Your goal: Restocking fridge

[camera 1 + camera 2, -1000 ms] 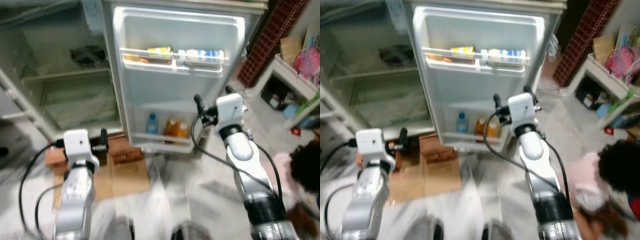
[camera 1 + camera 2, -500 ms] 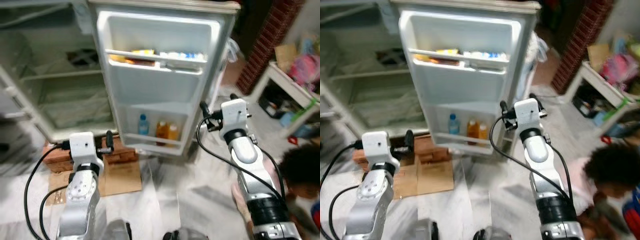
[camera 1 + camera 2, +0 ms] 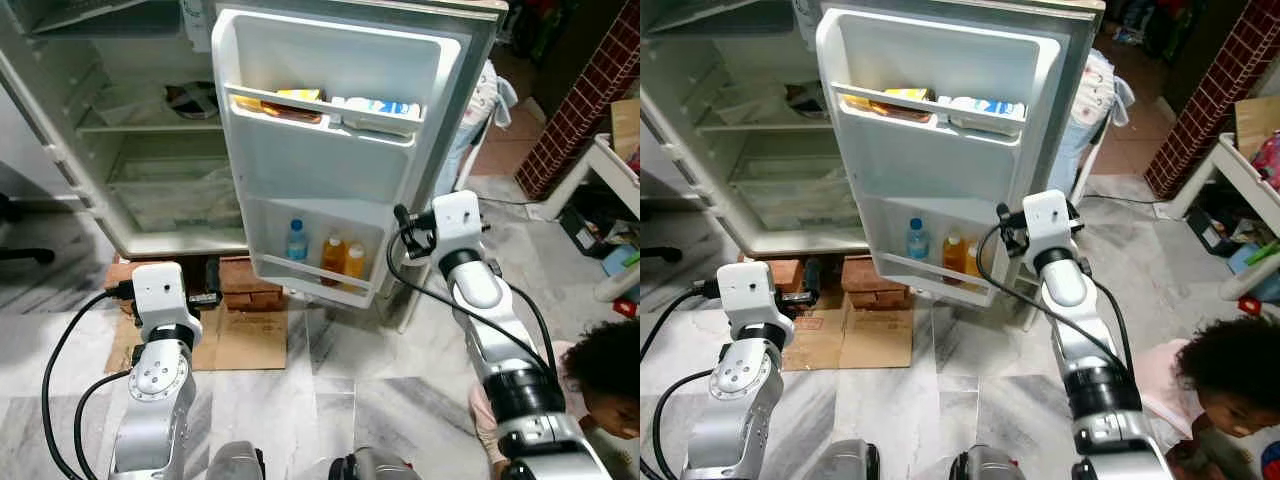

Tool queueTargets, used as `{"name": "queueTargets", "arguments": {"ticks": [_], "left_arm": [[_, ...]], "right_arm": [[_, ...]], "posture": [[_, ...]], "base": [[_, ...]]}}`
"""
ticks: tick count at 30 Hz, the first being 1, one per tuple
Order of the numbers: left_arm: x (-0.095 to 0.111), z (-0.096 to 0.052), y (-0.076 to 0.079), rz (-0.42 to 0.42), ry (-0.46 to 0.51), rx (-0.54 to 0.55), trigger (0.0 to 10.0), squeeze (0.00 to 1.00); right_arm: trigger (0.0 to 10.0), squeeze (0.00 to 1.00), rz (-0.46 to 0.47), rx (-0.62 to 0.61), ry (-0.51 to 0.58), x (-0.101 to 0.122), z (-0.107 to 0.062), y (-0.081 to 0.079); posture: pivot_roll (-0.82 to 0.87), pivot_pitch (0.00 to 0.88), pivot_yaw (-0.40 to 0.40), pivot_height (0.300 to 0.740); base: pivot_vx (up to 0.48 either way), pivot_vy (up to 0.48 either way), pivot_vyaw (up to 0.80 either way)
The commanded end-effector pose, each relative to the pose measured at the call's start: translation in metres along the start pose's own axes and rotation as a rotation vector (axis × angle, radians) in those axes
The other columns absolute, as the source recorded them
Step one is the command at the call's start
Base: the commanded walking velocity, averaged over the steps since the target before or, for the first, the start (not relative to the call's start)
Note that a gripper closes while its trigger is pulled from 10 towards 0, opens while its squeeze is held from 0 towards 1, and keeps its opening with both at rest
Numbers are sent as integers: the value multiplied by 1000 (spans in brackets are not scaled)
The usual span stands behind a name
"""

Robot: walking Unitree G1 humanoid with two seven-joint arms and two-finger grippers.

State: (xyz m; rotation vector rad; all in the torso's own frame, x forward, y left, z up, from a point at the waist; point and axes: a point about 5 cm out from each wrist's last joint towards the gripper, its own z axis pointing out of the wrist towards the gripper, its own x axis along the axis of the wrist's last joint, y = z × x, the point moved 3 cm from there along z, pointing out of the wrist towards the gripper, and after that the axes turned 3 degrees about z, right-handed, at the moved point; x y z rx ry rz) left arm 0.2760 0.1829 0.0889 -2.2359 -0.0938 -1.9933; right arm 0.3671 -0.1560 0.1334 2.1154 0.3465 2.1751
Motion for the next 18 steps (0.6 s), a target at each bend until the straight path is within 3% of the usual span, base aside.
{"name": "queueTargets", "arguments": {"ticks": [1,13,18], "left_arm": [[3,-3,-6,7,17,7,10000,0],[3,-3,-5,-10,18,3,10000,0],[4,-2,-4,-19,18,3,10000,0]], "right_arm": [[10000,0,-3,-4,6,1,2,0],[10000,0,6,-19,-32,-8,5,0],[10000,0,-10,-42,-46,-10,7,3]], "posture": [[94,101,-25,740],[97,99,-26,740],[97,97,-25,740]], "base": [[292,0,0],[332,0,0],[0,0,0]]}}
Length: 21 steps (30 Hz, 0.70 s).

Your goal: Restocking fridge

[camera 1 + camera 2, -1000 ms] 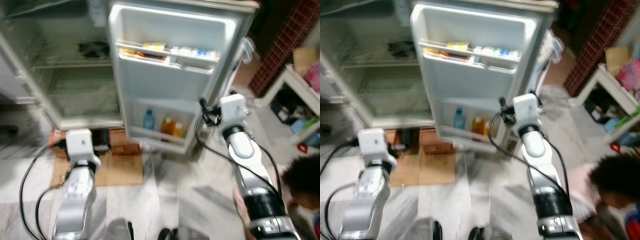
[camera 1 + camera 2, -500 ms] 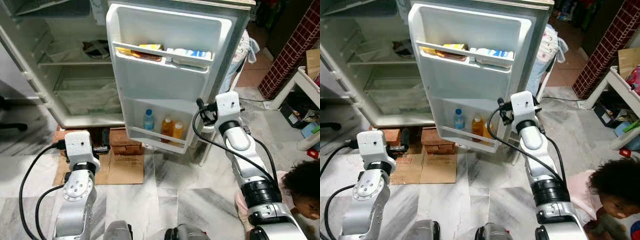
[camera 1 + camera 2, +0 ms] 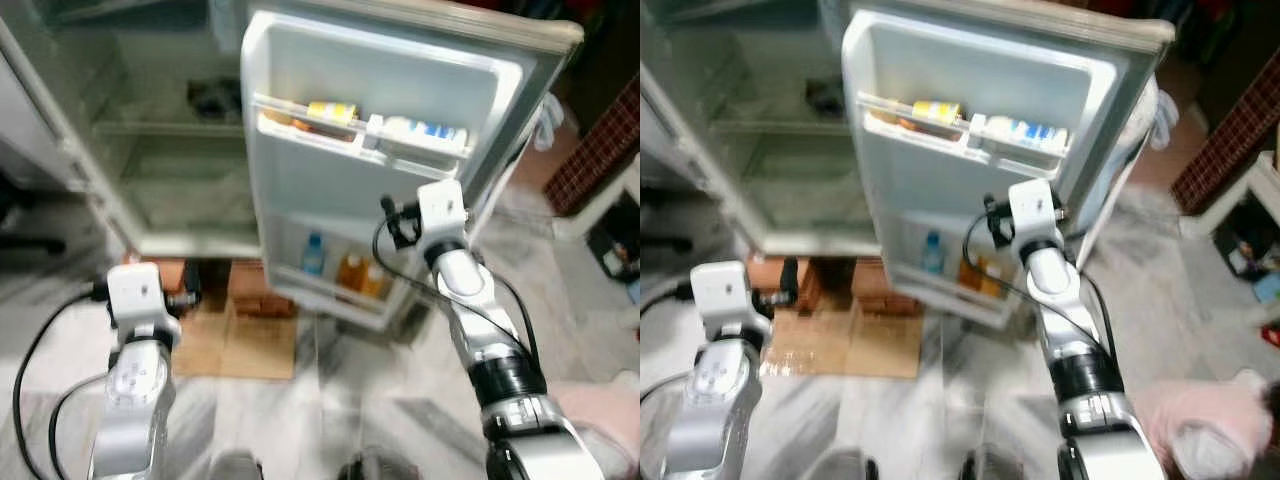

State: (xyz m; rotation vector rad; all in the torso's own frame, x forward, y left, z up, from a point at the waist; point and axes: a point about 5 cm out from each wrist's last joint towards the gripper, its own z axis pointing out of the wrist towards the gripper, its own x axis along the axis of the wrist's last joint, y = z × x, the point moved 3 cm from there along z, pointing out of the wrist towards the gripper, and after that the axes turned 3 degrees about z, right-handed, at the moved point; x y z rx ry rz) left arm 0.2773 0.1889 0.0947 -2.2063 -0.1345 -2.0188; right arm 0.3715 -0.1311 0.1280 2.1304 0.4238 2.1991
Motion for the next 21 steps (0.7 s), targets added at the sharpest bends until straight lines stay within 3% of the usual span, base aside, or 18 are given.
{"name": "queueTargets", "arguments": {"ticks": [1,6,11,14,17,21], "left_arm": [[-2,-4,2,1,-6,-18,10000,0],[-4,-6,1,8,-15,-9,10000,0],[-5,-6,1,8,-19,-11,10000,0],[-5,-6,1,9,-21,-16,10000,0],[-5,-4,2,10,-22,-21,10000,0],[-5,-3,3,14,-24,-26,10000,0]], "right_arm": [[10000,0,-1,-101,-57,-10,-1,28],[10000,0,30,-63,-47,-13,-6,25],[10000,0,29,28,-100,-29,-19,19],[10000,0,-2,112,-220,-54,-31,15],[10000,0,-28,73,-247,-61,-31,21],[10000,0,-40,-69,-212,-49,-14,38]], "posture": [[97,97,-25,740],[101,100,-31,740],[97,102,-29,740],[91,101,-25,740],[92,102,-19,740],[94,101,-15,740]], "base": [[0,0,0],[0,0,0],[0,0,0],[0,0,0],[0,0,0],[0,0,0]]}}
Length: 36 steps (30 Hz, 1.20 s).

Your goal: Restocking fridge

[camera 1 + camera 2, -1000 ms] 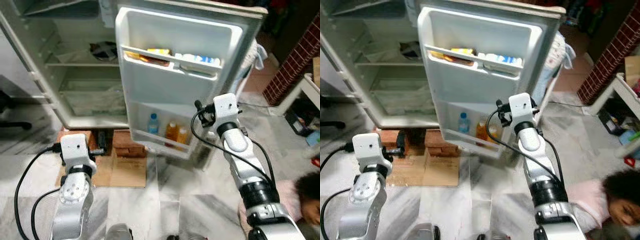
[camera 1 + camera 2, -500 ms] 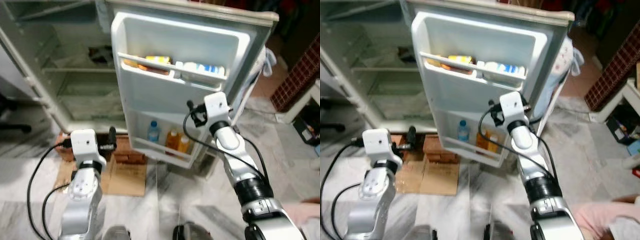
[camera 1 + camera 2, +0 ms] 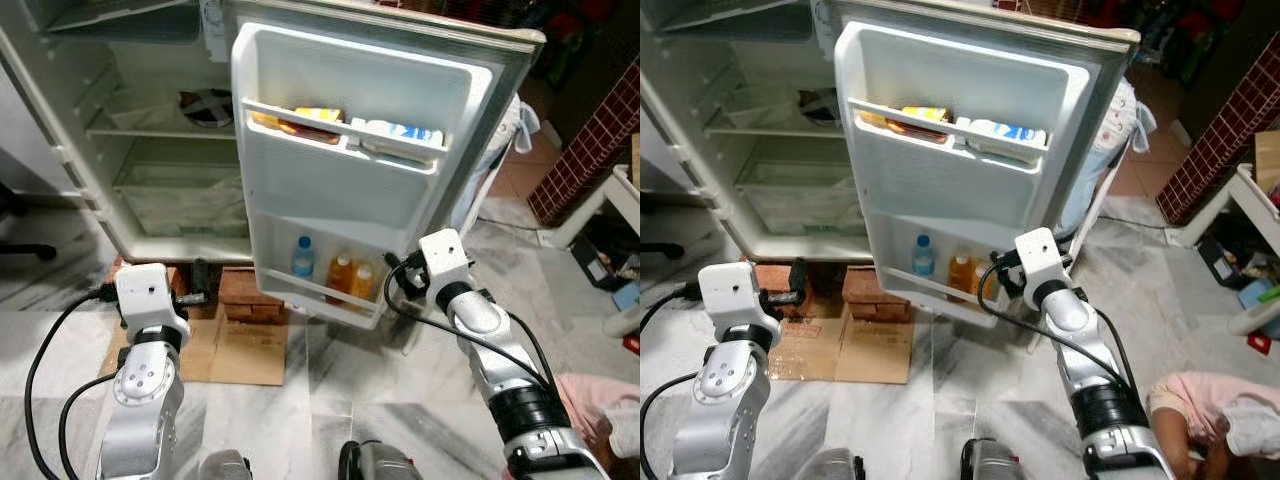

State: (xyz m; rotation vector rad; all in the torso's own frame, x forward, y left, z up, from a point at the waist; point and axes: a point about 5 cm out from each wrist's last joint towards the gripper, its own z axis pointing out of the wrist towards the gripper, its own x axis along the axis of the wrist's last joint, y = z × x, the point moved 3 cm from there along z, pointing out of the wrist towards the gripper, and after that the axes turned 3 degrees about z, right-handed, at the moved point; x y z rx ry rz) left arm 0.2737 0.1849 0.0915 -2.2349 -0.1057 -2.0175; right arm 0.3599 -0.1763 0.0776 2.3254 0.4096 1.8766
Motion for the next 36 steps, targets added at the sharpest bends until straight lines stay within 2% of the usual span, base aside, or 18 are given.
{"name": "queueTargets", "arguments": {"ticks": [1,3,6,10,12,16,19,25,29,30,32,34,35,36], "left_arm": [[-1,0,-1,12,-12,2,10000,0],[-1,1,-2,17,-12,3,10000,0],[0,0,-6,23,-10,15,10000,0],[0,0,-7,23,-10,22,10000,0],[0,-1,-7,22,-11,22,10000,0],[0,-2,-4,15,-13,14,10000,0],[-2,0,1,8,-30,0,10000,0],[-4,1,4,9,-40,-12,10000,0],[-2,2,7,9,-37,-25,10000,0],[-2,2,6,8,-34,-25,10000,0],[-1,2,5,7,-32,-24,10000,0],[-1,2,5,6,-31,-24,10000,0],[-1,2,4,6,-31,-22,10000,0],[-1,2,4,7,-31,-21,10000,0]], "right_arm": [[10000,0,7,-66,42,14,5,11],[10000,0,25,-116,73,30,13,15],[10000,0,37,-135,116,55,25,11],[10000,0,63,-110,140,66,31,3],[10000,0,93,-76,173,74,34,-5],[10000,0,169,71,252,91,33,-26],[10000,0,196,241,303,97,25,-43],[10000,0,222,418,339,95,11,-56],[10000,0,260,633,347,96,-9,-72],[10000,0,268,761,334,94,-24,-81],[10000,0,285,874,311,91,-37,-85],[10000,0,287,899,304,89,-41,-85],[10000,0,227,958,257,73,-51,-82],[10000,0,204,968,241,67,-54,-80]], "posture": [[94,101,-15,740],[108,100,-13,740],[119,99,-15,740],[127,97,-19,740],[127,97,-19,740],[130,97,-20,740],[125,98,-17,740],[115,98,-11,740],[112,96,-8,740],[113,95,-7,740],[113,95,-8,740],[113,95,-8,740],[111,94,-8,740],[111,93,-7,740]], "base": [[0,0,0],[0,0,0],[0,0,0],[0,0,0],[0,0,0],[0,0,0],[0,0,0],[0,0,0],[0,0,0],[0,0,0],[0,0,0],[0,0,0],[0,0,0],[0,0,0]]}}
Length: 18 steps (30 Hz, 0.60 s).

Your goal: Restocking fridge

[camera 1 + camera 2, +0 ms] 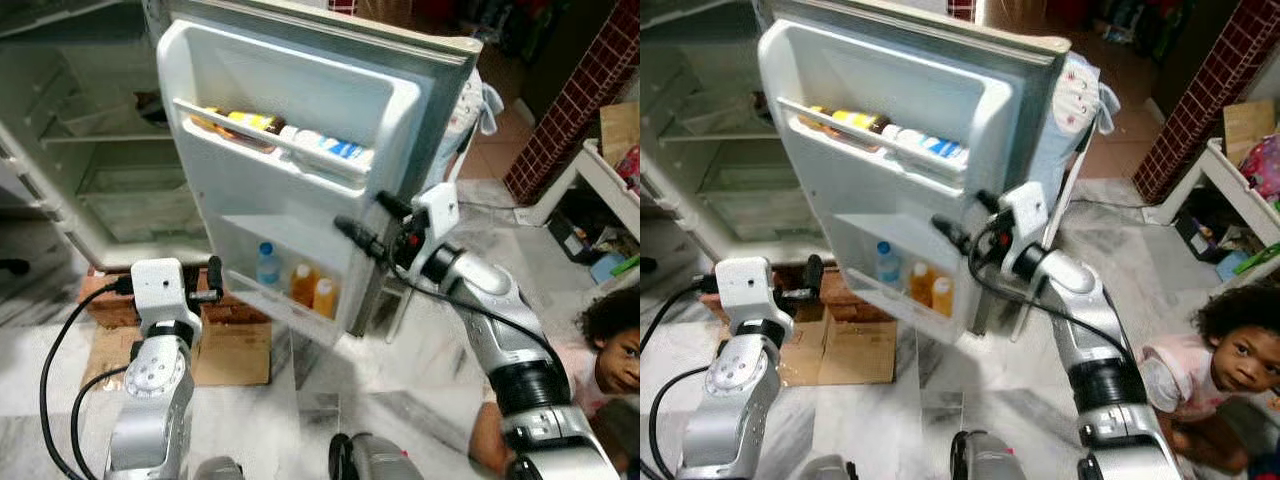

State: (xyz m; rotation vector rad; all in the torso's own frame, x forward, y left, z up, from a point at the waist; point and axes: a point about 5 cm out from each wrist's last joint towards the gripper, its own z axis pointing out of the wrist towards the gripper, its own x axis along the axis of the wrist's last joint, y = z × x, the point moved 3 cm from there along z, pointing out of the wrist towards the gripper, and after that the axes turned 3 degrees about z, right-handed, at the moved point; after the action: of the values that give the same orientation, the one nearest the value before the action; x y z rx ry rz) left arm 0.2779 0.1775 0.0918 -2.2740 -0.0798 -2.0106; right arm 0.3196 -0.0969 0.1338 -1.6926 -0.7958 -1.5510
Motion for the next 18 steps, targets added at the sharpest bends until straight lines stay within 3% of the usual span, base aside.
{"name": "queueTargets", "arguments": {"ticks": [1,3,6,11,12,13,14,18], "left_arm": [[-2,-1,-4,8,-11,9,10000,0],[-1,-1,-4,9,-8,7,10000,0],[-1,-1,-4,10,-7,6,10000,0],[-1,0,-6,13,-7,4,10000,0],[0,0,-5,15,-6,2,10000,0],[0,0,-5,15,-6,2,10000,0],[0,0,-5,17,-5,0,10000,0],[1,0,-6,20,-3,-3,10000,0]], "right_arm": [[10000,0,-2,104,-36,-6,2,-15],[10000,0,-47,83,-212,-36,-21,-2],[10000,0,-125,35,-400,-61,-50,15],[10000,0,-174,16,-610,-79,-87,34],[10000,0,-188,11,-695,-85,-102,42],[10000,0,-188,11,-695,-85,-102,42],[10000,0,-239,-14,-791,-92,-115,52],[10000,0,-350,-70,-926,-99,-129,70]], "posture": [[110,93,-7,740],[109,93,-3,740],[106,92,0,740],[106,89,9,740],[107,88,11,740],[107,88,11,740],[110,87,11,740],[114,87,12,740]], "base": [[0,0,0],[0,0,0],[0,0,0],[0,0,0],[0,0,0],[0,0,0],[0,0,0],[0,0,0]]}}
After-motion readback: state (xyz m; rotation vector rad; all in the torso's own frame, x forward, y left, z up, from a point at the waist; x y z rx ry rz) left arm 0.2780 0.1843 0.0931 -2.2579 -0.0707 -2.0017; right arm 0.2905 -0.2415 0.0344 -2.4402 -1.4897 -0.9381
